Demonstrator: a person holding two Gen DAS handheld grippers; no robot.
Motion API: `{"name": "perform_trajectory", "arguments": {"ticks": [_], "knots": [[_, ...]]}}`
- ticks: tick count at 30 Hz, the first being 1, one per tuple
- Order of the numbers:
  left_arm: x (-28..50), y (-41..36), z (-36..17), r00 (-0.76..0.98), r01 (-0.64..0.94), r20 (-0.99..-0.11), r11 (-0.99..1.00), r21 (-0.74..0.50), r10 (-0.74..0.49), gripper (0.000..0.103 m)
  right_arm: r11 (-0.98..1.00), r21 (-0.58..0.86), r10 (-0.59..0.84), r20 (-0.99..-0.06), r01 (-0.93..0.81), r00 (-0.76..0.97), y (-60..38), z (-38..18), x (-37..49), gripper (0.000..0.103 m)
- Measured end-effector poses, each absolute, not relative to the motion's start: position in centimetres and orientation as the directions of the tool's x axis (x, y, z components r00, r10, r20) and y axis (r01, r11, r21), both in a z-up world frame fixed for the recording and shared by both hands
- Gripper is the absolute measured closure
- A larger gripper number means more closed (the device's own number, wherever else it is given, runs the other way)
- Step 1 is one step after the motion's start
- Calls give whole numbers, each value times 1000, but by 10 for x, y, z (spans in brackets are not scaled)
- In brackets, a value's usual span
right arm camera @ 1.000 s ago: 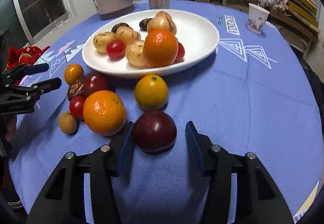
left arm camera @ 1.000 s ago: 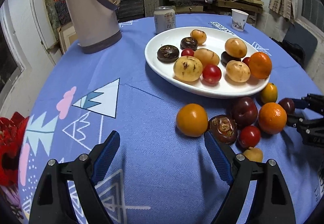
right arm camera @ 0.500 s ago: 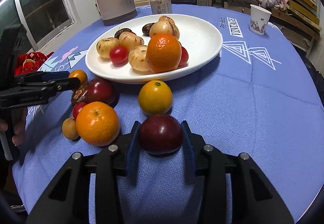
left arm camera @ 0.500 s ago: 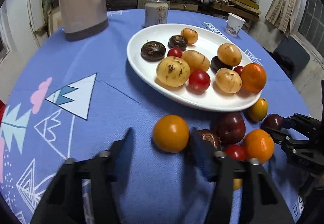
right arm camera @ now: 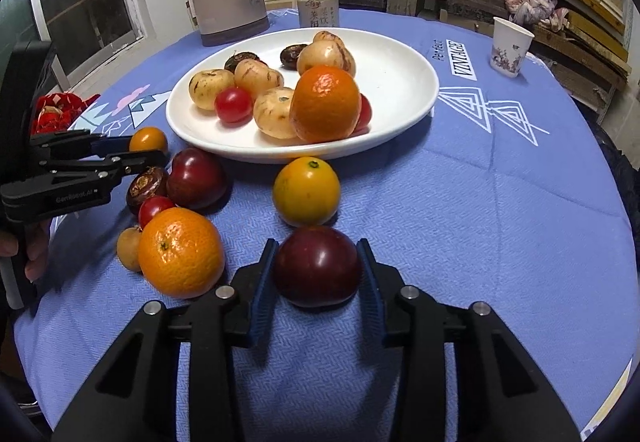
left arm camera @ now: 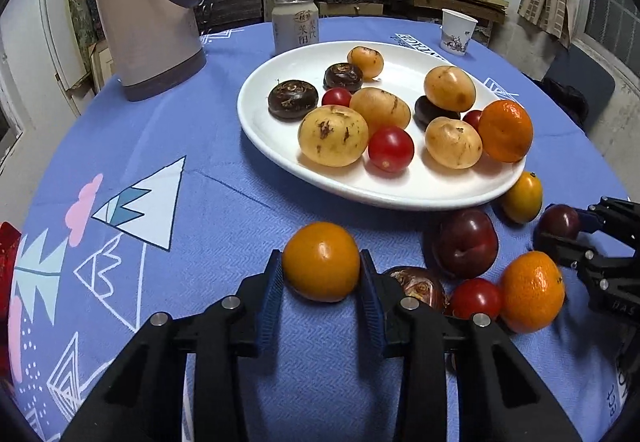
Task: Organize fruits
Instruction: 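Carry the orange tomato and plum onto the white plate and open both tools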
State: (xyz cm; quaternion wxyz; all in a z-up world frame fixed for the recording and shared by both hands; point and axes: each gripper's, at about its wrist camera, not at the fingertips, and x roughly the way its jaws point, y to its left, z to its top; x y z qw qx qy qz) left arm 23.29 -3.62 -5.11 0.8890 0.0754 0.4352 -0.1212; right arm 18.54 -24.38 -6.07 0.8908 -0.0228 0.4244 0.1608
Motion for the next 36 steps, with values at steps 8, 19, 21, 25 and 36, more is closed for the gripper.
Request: {"name": "perform_trajectory", "arguments": {"ticks": [8,19,21,25,36], "knots": [[216,-31,-34,629,289,-761,956,43,-156,65,950,105,274,-734,-295,621,-250,-43,174,64],[202,-38,7,685,330,-704,941,72,-187,65,945,112,302,-660,-307,688,-262,8,165,64],[205,-40,11,689,331,-700,941,76,-186,65,946,105,299,-648,-306,701,-261,20,171,64],[216,-45,21,698,329,-691,941,77,-187,65,945,109,306,-629,-308,715,-261,33,185,64],[284,-54,18,672,269,-723,963,35,-161,65,942,163,328,-627,-292,707,-251,38,263,64]]}}
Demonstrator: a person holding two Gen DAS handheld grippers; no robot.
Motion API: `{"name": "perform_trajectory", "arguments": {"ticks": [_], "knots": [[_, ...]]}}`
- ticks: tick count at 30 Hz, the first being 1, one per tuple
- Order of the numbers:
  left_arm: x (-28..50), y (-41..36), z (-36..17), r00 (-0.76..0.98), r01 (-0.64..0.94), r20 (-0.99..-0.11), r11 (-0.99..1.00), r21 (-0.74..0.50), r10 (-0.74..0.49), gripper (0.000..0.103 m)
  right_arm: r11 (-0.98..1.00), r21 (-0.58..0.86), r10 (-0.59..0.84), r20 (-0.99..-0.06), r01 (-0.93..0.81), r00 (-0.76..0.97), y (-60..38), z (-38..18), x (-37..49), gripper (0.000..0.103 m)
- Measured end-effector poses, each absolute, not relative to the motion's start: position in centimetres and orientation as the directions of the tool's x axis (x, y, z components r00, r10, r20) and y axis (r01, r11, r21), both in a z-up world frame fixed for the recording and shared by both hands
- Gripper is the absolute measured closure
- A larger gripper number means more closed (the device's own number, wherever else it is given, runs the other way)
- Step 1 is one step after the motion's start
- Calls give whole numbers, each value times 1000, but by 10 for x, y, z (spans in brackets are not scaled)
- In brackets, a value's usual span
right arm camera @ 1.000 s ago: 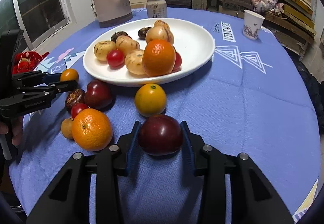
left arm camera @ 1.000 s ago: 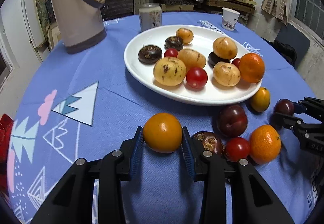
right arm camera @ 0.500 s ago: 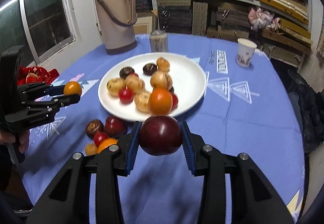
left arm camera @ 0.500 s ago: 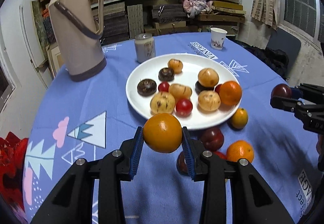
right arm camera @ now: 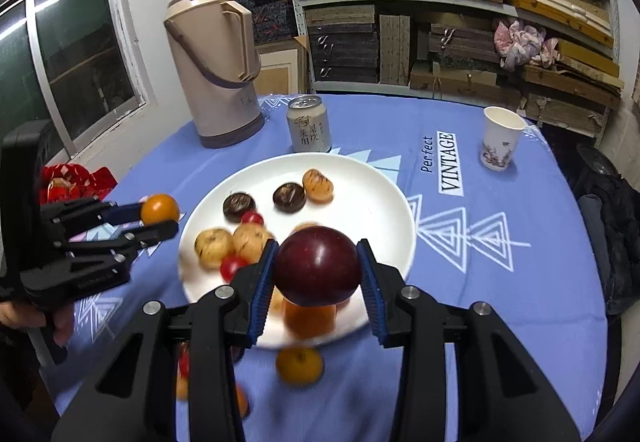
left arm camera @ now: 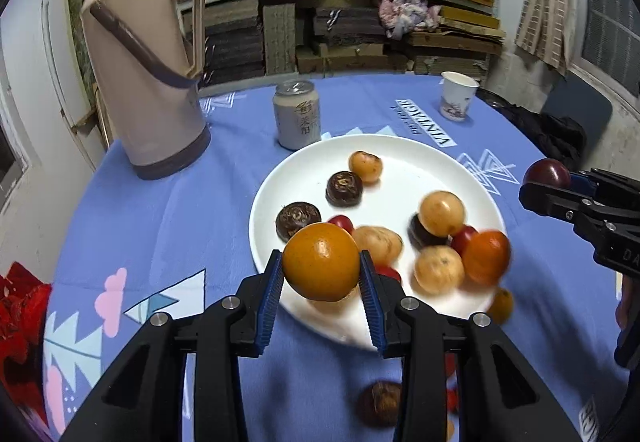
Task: Organize fruits
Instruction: 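Carry the orange tomato and plum onto the white plate and open both tools, then withdraw both open tools from the plate toward the remaining fruit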
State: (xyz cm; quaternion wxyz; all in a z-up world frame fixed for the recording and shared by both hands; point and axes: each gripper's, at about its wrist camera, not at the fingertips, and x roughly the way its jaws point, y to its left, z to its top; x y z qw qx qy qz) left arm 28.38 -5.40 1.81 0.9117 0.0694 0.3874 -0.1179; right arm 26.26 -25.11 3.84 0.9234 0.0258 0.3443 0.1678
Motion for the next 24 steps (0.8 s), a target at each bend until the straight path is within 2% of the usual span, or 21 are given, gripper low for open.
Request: {"name": "perform_trajectory", "arguments": {"ticks": [13,15,17,18,19,24], "knots": [[339,-64,2,648,231,-749,973,23,-136,65,943,244,334,-681,-228,652,-242,-3,345,64],[345,-67,-2,647,225,-752,974,28,-128,65,935,284,353,-676,-213,647,-245,-9,351,61],[345,-69,-2,662,208,-743,977,47,-105,51,926,316,372,-673,-206,639,-249,-13,352,51],[343,-69,-1,674,198,-733,978,59,-92,37,928,313,368,-672,-204,642,-250,-13,352,51],[340,-69,1,692,190,-717,979,72,-82,34,928,310,369,-671,-208,644,-250,-13,350,51],[330,-65,7,709,191,-701,977,94,-71,34,926,310,371,-656,-213,657,-256,-6,335,48]]}}
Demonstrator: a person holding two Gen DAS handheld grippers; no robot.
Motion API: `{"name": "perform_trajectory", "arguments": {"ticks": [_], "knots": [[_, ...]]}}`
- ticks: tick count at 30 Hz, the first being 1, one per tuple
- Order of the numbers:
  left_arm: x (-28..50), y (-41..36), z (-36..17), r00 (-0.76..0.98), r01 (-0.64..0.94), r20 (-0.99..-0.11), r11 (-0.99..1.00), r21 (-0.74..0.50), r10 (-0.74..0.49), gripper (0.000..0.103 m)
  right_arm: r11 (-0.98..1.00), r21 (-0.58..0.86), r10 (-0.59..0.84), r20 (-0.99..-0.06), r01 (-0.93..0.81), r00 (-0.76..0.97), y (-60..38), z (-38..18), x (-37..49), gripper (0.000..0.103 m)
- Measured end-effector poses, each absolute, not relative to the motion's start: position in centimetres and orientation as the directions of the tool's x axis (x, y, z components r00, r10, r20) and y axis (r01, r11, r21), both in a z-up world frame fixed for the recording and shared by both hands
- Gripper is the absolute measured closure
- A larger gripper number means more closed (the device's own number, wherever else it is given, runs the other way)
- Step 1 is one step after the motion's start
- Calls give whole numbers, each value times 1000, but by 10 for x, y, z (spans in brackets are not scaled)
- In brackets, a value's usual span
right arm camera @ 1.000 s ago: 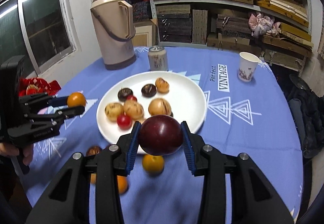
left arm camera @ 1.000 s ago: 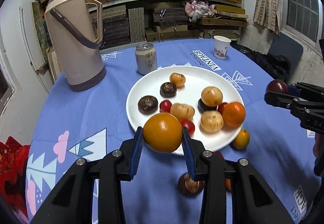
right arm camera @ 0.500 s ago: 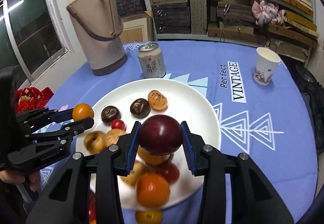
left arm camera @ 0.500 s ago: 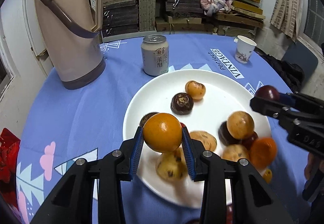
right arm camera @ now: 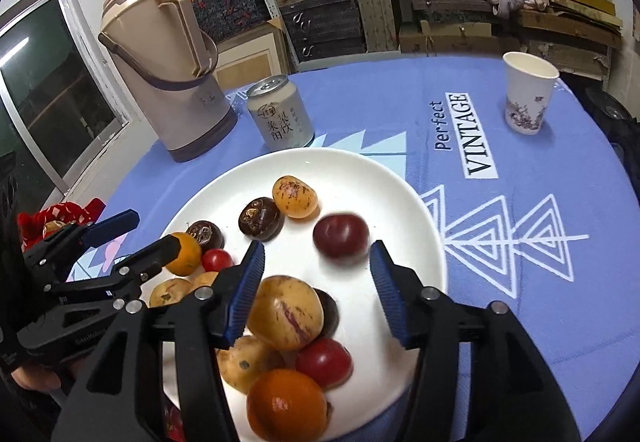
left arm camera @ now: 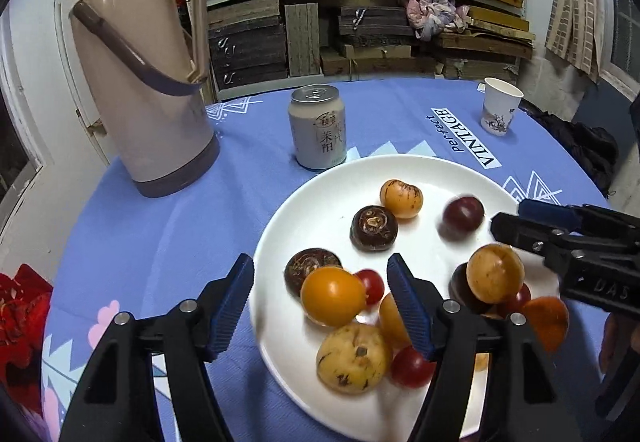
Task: Organize fruits
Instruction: 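Withdraw both open tools from the plate toward the remaining fruit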
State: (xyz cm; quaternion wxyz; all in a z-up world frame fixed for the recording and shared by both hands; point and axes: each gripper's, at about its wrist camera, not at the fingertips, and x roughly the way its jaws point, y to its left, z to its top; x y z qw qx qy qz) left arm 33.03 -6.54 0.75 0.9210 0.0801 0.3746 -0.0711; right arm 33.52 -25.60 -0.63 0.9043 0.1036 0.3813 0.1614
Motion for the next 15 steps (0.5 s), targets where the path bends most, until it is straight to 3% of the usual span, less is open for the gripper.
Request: {"name": "perform_trajectory", "arguments": {"ticks": [10,15], "knots": [[294,-51,17,708,190,-701,979,70,-87,31,923,273,385,-633,-271,672,-267,10,267,39],[269,-53,19,713,205,-695,976,78,-94,31,927,263,375,-620,-268,689,-271,12,233,28]]}}
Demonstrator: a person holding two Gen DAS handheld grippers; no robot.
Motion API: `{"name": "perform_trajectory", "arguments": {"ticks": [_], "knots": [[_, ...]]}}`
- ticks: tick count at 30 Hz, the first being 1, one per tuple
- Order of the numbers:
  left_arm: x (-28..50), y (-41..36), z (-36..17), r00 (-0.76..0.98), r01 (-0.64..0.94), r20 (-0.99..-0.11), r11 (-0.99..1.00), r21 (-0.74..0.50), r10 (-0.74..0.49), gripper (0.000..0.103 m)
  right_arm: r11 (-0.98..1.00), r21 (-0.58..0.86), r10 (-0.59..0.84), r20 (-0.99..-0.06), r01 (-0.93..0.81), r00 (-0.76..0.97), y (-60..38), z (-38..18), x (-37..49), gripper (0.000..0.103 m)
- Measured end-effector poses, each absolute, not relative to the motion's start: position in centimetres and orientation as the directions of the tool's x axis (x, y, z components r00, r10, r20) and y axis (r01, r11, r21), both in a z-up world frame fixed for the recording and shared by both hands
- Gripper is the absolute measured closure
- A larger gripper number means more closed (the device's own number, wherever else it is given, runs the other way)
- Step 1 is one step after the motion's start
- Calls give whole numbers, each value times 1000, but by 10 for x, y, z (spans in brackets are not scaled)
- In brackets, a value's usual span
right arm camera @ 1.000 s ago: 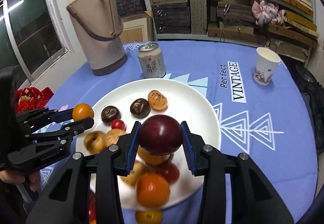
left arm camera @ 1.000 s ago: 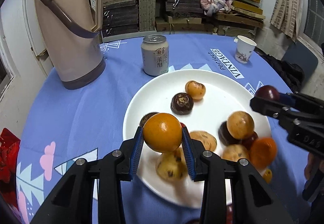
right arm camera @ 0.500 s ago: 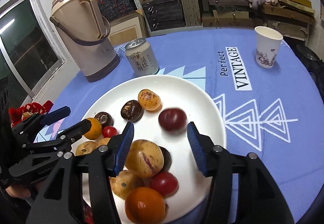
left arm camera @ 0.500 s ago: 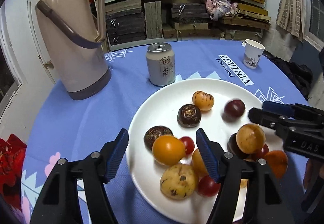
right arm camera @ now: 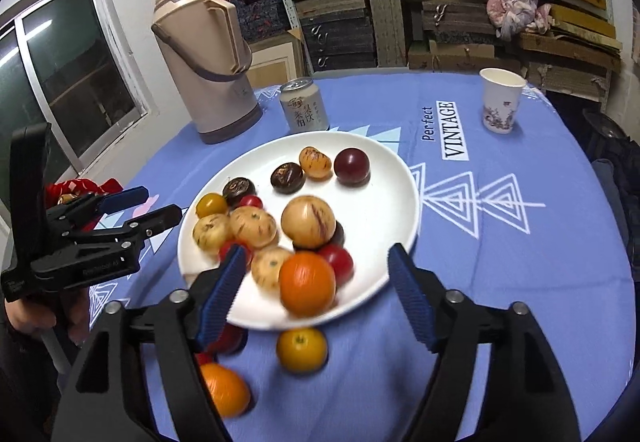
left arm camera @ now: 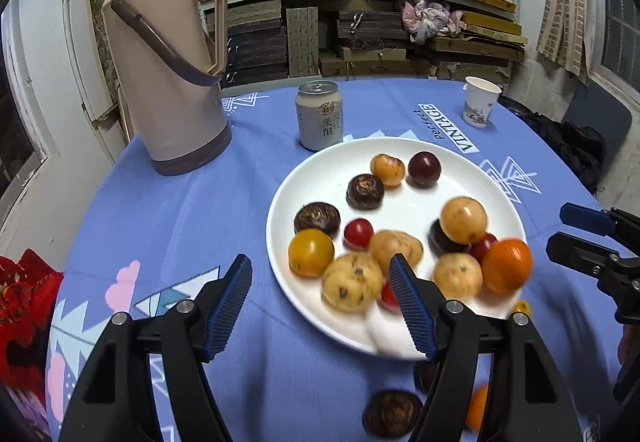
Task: Organize fruits
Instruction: 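Withdraw both open tools from the plate toward the remaining fruit, then grasp an orange mandarin with the right tool while the left tool grasps a small yellow-green fruit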
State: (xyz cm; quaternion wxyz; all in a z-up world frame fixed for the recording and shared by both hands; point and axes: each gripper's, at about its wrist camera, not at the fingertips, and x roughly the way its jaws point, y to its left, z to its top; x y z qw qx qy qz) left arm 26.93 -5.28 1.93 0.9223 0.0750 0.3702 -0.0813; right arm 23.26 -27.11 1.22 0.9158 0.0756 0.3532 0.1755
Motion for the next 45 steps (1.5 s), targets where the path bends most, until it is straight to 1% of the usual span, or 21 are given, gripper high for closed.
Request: {"name": "perform_trajectory", "arguments": {"ticks": [5,7,9,11,15,16,18,23,27,29,33,35,37,41,45], "knots": [[244,-53,21,721,222,-686,970,95,-98,31,928,265,371,-623,-261,688,-273,10,207,23],[235,-53,20,718,229,-689,969,94,-103,31,932,258,362,-622,-254,695,-272,9,196,20],[227,-52,18,718,231,-689,968,97,-103,31,932,257,361,-617,-254,699,-270,8,187,13],[220,-51,16,714,234,-692,968,95,-105,31,932,250,361,-616,-261,700,-266,7,177,11],[209,-47,10,709,234,-697,968,89,-107,30,925,231,379,-626,-302,682,-254,4,164,11],[206,-45,8,709,228,-697,970,88,-104,25,918,210,389,-644,-337,659,-243,-1,156,11],[203,-41,5,710,218,-698,972,86,-97,21,916,178,381,-662,-359,646,-232,-6,150,11],[196,-31,-7,692,208,-715,976,66,-99,21,908,143,373,-704,-394,604,-212,-23,145,11],[192,-25,-17,678,199,-728,979,44,-105,21,903,132,370,-724,-410,582,-202,-32,150,19],[191,-24,-22,667,201,-737,978,45,-103,21,903,137,369,-733,-407,572,-198,-37,154,21],[192,-22,-28,657,201,-747,978,51,-96,21,902,138,364,-754,-410,547,-191,-47,164,32],[193,-21,-29,653,200,-751,979,51,-94,21,900,139,363,-762,-412,536,-188,-50,167,37],[194,-21,-30,649,203,-755,978,48,-97,21,897,147,370,-768,-418,524,-185,-53,171,39],[194,-23,-33,642,221,-760,974,58,-101,21,882,185,405,-768,-434,497,-182,-62,175,54],[191,-28,-36,635,245,-765,967,68,-107,21,886,186,403,-762,-424,508,-185,-61,173,56]]}}
